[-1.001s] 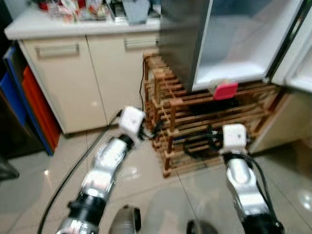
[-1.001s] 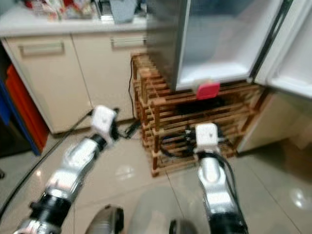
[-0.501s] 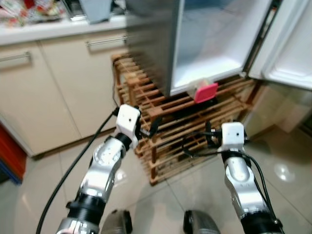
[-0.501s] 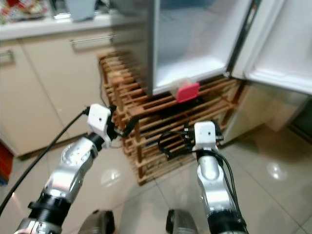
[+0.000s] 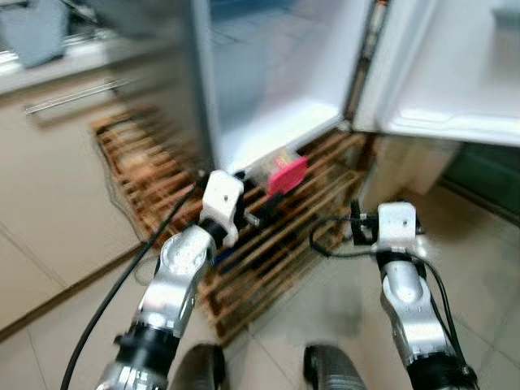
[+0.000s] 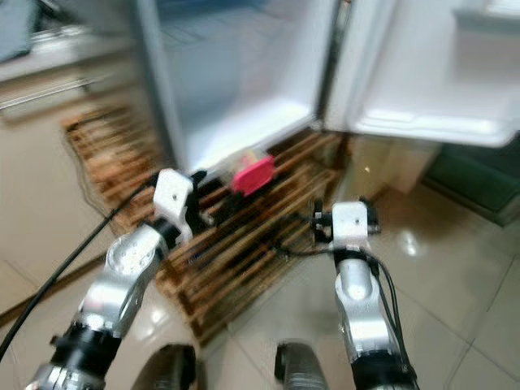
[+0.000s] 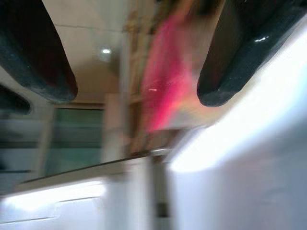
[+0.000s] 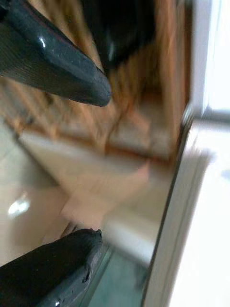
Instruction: Restocking fridge
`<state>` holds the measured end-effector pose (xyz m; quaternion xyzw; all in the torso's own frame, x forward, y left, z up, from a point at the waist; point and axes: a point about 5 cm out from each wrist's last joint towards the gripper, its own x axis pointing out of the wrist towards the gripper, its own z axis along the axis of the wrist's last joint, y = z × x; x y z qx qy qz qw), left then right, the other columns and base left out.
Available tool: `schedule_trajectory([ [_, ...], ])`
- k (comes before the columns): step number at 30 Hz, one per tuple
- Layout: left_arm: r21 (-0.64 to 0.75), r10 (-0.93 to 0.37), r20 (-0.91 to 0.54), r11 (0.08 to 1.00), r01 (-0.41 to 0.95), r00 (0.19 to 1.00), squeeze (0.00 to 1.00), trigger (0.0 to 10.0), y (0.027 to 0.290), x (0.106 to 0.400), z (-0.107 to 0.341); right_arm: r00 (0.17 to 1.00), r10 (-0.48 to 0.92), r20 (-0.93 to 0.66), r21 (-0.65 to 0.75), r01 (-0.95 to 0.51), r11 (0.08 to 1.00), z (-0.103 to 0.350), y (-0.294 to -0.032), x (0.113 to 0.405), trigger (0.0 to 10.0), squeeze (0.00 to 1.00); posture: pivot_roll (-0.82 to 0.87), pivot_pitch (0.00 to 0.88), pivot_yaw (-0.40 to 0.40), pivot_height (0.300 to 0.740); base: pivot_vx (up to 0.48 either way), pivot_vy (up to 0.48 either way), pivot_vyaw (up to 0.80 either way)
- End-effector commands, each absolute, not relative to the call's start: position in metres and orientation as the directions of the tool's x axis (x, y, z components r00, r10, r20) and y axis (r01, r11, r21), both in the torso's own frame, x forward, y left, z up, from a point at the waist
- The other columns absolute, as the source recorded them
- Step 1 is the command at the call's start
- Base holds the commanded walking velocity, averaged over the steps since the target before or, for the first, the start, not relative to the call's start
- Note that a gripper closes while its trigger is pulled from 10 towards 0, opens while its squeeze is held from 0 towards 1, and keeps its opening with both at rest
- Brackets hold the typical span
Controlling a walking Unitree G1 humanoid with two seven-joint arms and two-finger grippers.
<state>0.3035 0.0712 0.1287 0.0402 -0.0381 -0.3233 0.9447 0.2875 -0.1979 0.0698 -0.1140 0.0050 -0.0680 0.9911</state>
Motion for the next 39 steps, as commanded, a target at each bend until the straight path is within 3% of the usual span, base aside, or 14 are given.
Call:
schedule_trajectory([
  [1, 0.141, -0.626, 0.084, 0.778, 0.612, 0.776, 0.0, 10.0, 0.07, 0.305, 0.142, 0.991, -0.131, 0.027, -0.215, 0.134, 0.967, 0.074, -0.195, 0.29, 10.0, 0.11, -0.1, 0.0, 0.011, 0.635, 0.0, 0.0, 0.0],
  [17, 0.136, -0.582, 0.101, 0.812, 0.568, 0.807, 0.0, 10.0, 0.079, 0.322, 0.159, 0.991, -0.128, 0.033, -0.208, 0.132, 0.969, 0.073, -0.195, 0.287, 10.0, 0.11, -0.11, 0.0, 0.013, 0.635, 0.0, 0.0, 0.0],
  [24, 0.099, -0.491, -0.027, 0.866, 0.491, 0.871, 0.0, 10.0, 0.094, 0.36, 0.144, 0.995, -0.089, 0.041, -0.175, 0.094, 0.98, 0.074, -0.19, 0.282, 10.0, 0.11, -0.12, 0.0, -0.003, 0.635, 0.0, 0.0, 0.0],
  [28, 0.086, -0.444, -0.017, 0.892, 0.444, 0.896, 0.0, 10.0, 0.1, 0.376, 0.158, 0.996, -0.071, 0.057, -0.184, 0.08, 0.98, 0.077, -0.19, 0.273, 10.0, 0.1, -0.14, 0.0, 0.005, 0.635, 0.0, 0.0, 0.0],
  [39, 0.022, -0.546, 0.058, 0.838, 0.546, 0.836, 0.0, 10.0, 0.087, 0.376, 0.164, 0.995, -0.09, 0.049, -0.188, 0.097, 0.977, 0.077, -0.195, 0.263, 10.0, 0.1, -0.18, 0.004, 0.014, 0.635, 0.0, 0.0, 0.0],
])
